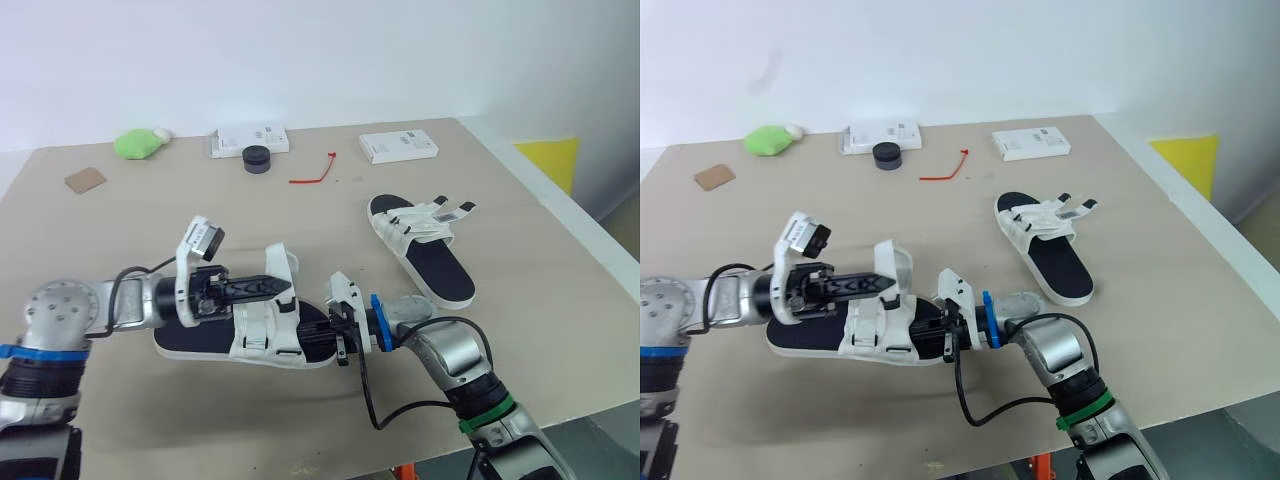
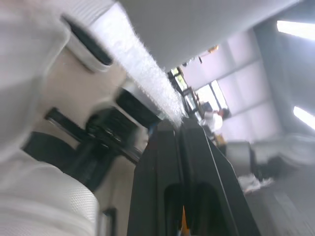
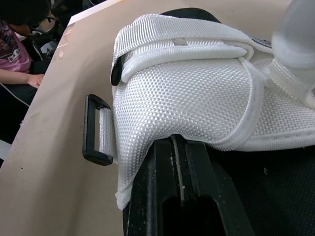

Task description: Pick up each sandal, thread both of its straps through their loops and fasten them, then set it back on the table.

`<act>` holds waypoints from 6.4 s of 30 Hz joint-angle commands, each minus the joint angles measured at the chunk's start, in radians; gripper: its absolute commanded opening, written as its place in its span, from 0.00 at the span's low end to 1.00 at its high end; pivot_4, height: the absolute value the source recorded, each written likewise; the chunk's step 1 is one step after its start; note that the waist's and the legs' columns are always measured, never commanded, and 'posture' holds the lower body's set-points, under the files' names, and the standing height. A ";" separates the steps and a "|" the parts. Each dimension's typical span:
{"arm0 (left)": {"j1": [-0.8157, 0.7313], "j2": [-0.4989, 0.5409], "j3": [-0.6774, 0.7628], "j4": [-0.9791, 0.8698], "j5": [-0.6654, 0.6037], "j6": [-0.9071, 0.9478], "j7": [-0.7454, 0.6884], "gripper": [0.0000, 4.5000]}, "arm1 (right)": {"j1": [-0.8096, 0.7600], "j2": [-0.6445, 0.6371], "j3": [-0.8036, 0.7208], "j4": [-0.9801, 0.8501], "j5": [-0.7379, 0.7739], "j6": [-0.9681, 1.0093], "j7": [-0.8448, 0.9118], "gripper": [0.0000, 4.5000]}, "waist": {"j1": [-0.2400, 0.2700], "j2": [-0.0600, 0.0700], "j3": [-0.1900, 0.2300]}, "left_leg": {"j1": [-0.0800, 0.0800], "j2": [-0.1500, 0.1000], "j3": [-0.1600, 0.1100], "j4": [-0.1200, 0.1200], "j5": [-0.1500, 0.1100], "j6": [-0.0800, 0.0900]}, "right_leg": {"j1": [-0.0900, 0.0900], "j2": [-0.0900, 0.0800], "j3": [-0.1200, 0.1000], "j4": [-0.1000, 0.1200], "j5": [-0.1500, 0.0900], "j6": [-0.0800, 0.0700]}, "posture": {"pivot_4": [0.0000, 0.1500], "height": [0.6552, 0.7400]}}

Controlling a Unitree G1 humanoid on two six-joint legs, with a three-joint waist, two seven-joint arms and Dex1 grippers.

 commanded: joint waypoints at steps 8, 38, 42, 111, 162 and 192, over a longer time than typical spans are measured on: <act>-0.032 0.019 -0.100 0.008 0.203 0.132 -0.175 0.02 | 0.094 -0.011 0.082 0.039 -0.026 0.082 -0.043 0.00 | 0.000 0.001 0.000 | 0.000 0.000 0.000 0.000 0.001 -0.001 | 0.000 0.000 0.000 0.000 0.000 0.000 | 1.00 1.00; 0.005 0.163 -0.259 -0.273 0.650 -0.064 -0.621 0.02 | 0.210 0.026 0.120 -0.116 0.036 0.145 -0.145 0.00 | 0.001 0.004 -0.002 | 0.001 0.001 -0.002 -0.002 -0.007 0.007 | -0.001 0.004 0.006 0.000 -0.007 -0.011 | 1.00 1.00; 0.008 0.178 -0.273 -0.274 0.680 -0.081 -0.660 0.02 | 0.209 0.029 0.123 -0.115 0.035 0.142 -0.147 0.00 | 0.001 0.007 0.000 | 0.001 0.001 -0.002 -0.002 -0.011 0.013 | -0.001 0.004 0.006 0.000 -0.006 -0.011 | 1.00 1.00; 0.450 0.206 -0.176 -0.519 1.002 -0.670 -0.640 0.02 | -0.014 -0.066 0.176 0.123 -0.059 -0.058 0.010 0.00 | 0.003 0.019 0.002 | 0.007 0.000 0.001 0.008 -0.012 0.015 | 0.007 0.004 0.012 0.001 -0.004 0.002 | 1.00 1.00; 0.059 -0.014 -0.053 -0.319 0.513 -0.063 -0.208 0.73 | -0.024 -0.040 0.165 0.140 -0.068 -0.071 0.006 0.00 | -0.001 0.019 0.005 | 0.006 -0.007 0.000 0.015 -0.009 0.013 | 0.008 0.005 0.022 0.001 0.004 0.012 | 1.00 1.00; 0.180 0.092 -0.119 -0.453 0.675 -0.245 -0.422 0.21 | -0.025 -0.031 0.162 0.135 -0.065 -0.064 0.012 0.00 | -0.007 0.017 0.008 | 0.006 -0.006 0.002 0.008 -0.010 0.013 | 0.002 0.005 0.025 0.001 0.002 0.008 | 1.00 1.00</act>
